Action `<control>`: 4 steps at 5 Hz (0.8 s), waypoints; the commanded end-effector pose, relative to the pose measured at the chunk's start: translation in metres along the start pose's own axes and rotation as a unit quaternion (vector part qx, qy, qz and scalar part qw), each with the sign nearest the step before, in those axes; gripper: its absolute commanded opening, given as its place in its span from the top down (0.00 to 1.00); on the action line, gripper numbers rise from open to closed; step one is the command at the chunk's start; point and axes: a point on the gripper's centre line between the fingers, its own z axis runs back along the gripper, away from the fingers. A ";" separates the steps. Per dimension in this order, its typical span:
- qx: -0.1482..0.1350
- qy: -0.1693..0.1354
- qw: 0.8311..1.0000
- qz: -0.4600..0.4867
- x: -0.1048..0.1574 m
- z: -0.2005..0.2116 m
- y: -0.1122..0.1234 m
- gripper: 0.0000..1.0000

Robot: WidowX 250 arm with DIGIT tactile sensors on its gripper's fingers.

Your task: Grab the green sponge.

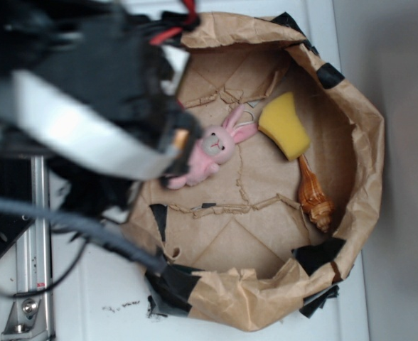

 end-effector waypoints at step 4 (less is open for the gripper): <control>-0.003 0.045 0.997 -0.067 0.063 -0.120 0.056 0.00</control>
